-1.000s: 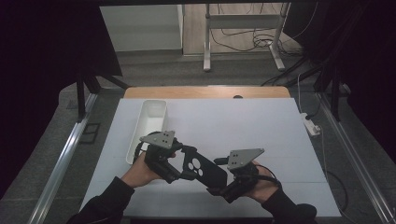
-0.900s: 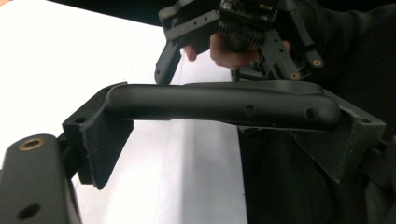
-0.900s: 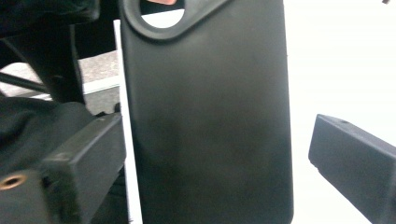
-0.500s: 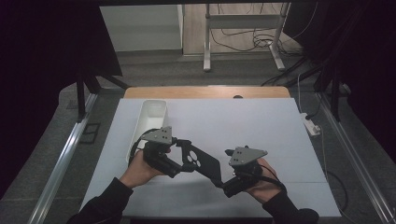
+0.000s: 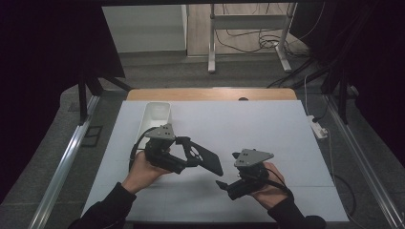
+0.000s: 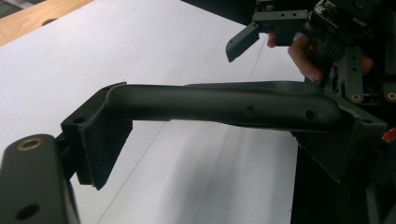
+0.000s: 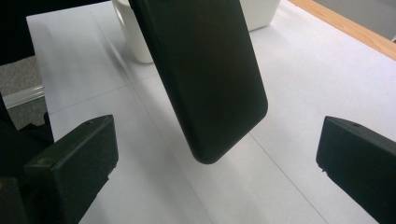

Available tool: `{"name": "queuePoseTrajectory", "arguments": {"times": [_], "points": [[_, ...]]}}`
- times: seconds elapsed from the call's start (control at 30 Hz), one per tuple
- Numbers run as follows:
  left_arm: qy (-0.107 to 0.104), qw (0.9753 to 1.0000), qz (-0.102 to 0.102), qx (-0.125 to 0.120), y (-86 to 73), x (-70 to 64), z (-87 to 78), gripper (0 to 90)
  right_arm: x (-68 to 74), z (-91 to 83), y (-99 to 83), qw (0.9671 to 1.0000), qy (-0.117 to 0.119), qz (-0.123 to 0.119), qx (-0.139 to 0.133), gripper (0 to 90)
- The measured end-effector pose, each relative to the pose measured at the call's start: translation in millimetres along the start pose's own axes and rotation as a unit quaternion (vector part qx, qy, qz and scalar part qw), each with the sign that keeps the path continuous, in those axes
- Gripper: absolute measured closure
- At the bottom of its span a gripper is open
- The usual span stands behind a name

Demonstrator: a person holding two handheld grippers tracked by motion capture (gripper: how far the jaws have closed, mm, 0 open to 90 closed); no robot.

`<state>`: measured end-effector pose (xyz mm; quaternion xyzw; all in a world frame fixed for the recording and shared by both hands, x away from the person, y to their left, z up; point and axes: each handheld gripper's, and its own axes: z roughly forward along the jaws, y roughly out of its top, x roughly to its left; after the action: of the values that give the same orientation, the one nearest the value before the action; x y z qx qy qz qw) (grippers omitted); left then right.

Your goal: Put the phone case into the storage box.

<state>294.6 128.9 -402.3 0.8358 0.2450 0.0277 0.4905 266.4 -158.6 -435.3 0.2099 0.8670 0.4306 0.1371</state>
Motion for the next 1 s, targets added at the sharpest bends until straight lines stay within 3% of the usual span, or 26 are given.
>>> {"name": "queuePoseTrajectory", "arguments": {"times": [0.4,0.67,1.0], "points": [[0.029,0.9988,-0.038,0.008,6.3,0.6,3.9,14.4,-0.8,2.9,0.4,0.9994,-0.012,0.029,0.013,0.0],[0.027,0.9982,-0.053,0.009,13.6,-3.8,8.7,14.4,3.1,6.8,2.9,0.9994,-0.023,0.010,0.025,0.0],[0.023,0.9976,-0.064,0.011,18.8,-11.1,14.6,14.4,7.0,14.4,6.1,0.9982,-0.048,0.011,0.035,0.0]]}}
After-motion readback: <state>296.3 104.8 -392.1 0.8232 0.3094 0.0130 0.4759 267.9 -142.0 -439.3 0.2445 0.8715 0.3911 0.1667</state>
